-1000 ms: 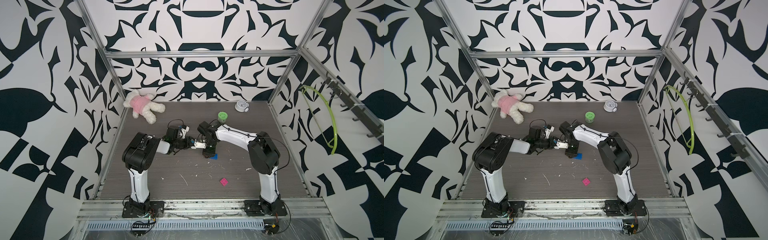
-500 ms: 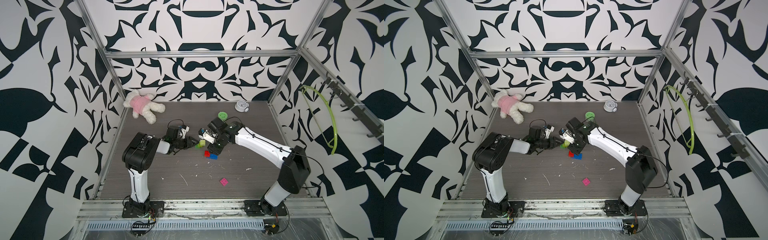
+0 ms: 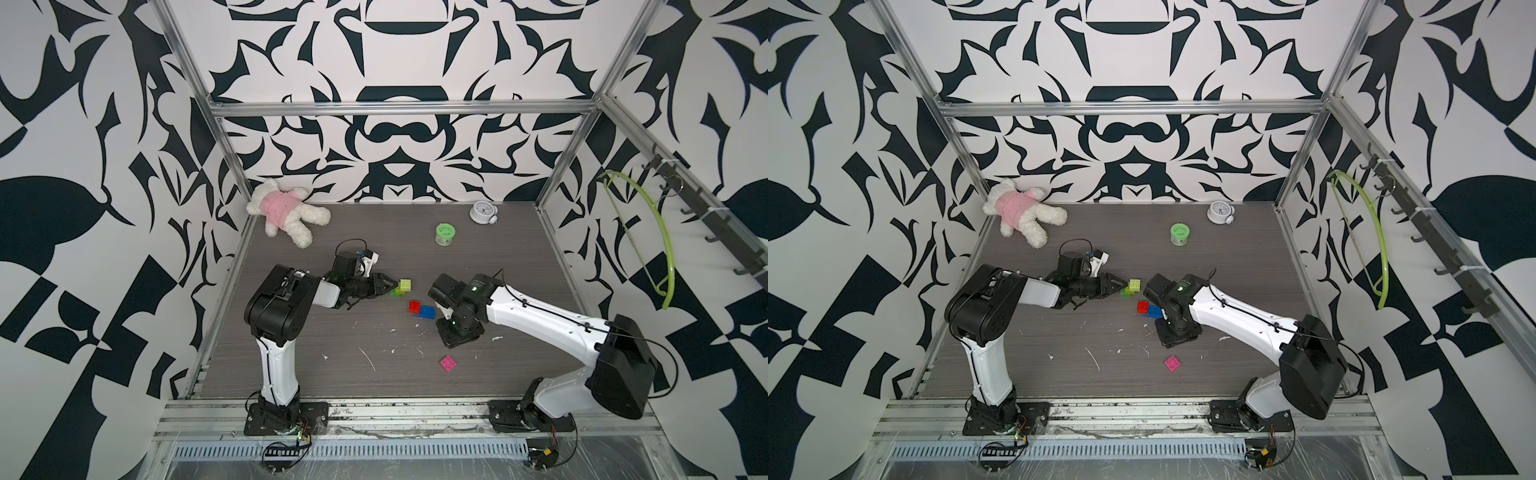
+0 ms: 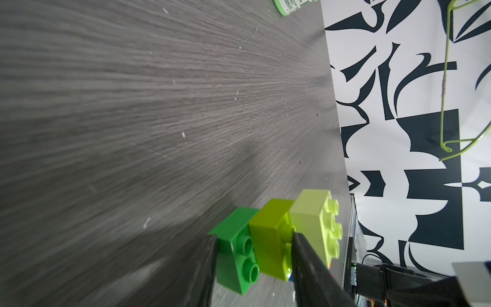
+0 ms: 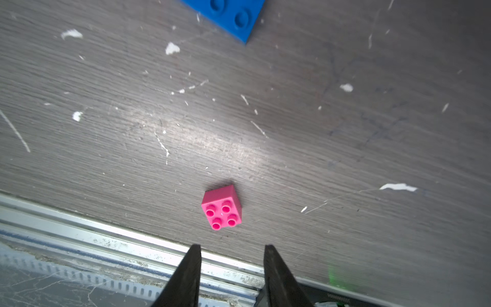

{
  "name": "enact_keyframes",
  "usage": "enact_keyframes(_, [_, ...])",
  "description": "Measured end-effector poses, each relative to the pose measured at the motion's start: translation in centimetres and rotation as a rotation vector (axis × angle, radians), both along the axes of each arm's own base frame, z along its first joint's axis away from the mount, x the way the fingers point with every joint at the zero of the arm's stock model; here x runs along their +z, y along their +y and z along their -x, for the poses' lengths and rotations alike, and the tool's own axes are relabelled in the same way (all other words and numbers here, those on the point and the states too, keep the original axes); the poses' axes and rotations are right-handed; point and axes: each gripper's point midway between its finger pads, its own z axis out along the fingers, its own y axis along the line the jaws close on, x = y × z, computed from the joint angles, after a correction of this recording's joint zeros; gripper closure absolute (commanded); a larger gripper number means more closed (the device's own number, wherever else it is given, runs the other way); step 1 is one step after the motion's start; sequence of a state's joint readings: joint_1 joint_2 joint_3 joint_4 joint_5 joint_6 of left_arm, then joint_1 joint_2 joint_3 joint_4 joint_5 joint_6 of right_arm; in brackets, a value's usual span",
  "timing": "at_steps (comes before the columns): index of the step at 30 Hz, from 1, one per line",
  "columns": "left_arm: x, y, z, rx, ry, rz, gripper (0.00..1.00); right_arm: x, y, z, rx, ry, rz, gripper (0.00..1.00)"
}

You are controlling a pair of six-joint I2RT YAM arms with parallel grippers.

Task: Assemble the letter y with lego
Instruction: Pick up the lego brick from the center of the board.

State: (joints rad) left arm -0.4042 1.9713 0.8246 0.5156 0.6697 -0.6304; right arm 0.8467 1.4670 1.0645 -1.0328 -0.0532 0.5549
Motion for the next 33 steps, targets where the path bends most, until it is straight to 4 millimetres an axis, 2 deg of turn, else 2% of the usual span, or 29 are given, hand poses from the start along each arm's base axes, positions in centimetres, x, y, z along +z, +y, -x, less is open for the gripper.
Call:
enact_keyframes(5, [0.0, 0.0, 0.0, 0.000, 0.000, 0.000, 0.52, -2.3, 0.6, 1.3, 0.010, 0.065, 0.079, 0.57])
enact_keyframes(9, [0.0, 0.0, 0.0, 0.000, -0.001, 0.000, 0.52, -3.3, 0.8, 2.2, 0.025, 0.097, 0.117, 0.56])
enact_keyframes(17, [0.0, 0.0, 0.0, -0.001, -0.001, 0.000, 0.52, -4.4, 0.8, 3.1, 0.042, 0.137, 0.164, 0.55])
enact_keyframes(33, [0.0, 0.0, 0.0, -0.001, -0.002, -0.001, 0.52, -5.9, 0.0, 3.7, 0.074, 0.174, 0.221, 0.55])
